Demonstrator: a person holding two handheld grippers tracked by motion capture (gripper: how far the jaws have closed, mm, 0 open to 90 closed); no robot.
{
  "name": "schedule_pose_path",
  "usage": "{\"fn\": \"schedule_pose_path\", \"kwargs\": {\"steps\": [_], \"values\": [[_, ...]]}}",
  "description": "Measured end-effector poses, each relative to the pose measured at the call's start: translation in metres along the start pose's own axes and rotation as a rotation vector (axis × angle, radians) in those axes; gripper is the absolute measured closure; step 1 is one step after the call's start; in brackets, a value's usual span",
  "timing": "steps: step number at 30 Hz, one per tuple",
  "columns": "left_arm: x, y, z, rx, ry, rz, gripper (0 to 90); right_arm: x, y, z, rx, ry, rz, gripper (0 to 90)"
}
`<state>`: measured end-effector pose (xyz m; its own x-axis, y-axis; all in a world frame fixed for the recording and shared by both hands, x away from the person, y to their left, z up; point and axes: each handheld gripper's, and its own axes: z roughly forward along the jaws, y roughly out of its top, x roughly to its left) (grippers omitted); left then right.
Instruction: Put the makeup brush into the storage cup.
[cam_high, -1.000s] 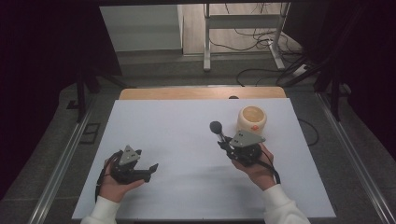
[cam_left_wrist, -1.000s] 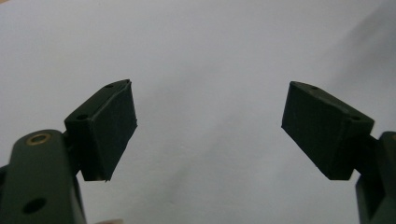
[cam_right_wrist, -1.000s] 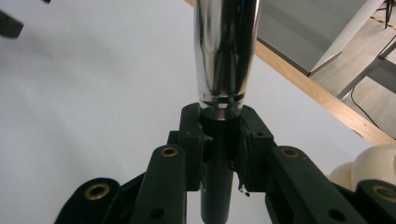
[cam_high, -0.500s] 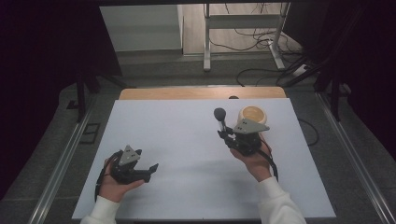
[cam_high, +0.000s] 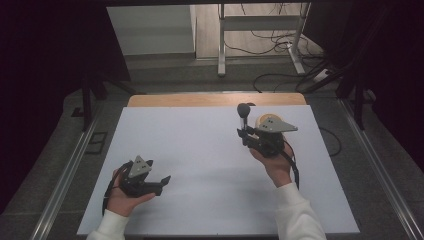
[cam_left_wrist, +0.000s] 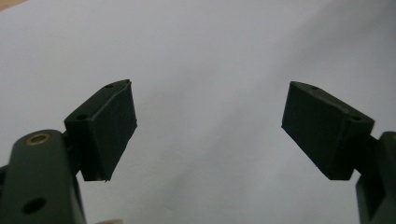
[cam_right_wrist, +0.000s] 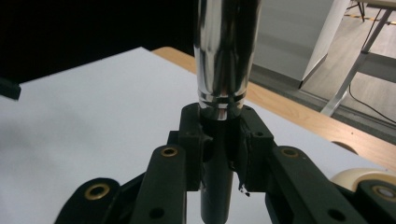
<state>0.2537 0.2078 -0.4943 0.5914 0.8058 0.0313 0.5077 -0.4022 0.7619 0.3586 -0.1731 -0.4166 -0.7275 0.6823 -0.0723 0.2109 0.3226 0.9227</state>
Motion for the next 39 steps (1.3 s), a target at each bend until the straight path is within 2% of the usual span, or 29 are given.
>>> {"fn": "schedule_pose_path", "kwargs": {"steps": [10,28,39], "values": [[-0.002,0.001,0.002,0.008,0.002,0.0,18.0,-0.016,0.007,-0.01,-0.047,-0.035,0.028,74.8],[-0.002,0.001,0.003,0.01,0.005,0.002,18.1,-0.044,0.001,-0.013,-0.044,-0.092,0.107,74.8],[0.0,0.0,0.003,0.014,0.01,0.003,18.2,-0.054,0.001,-0.016,-0.053,-0.11,0.14,74.7]]}}
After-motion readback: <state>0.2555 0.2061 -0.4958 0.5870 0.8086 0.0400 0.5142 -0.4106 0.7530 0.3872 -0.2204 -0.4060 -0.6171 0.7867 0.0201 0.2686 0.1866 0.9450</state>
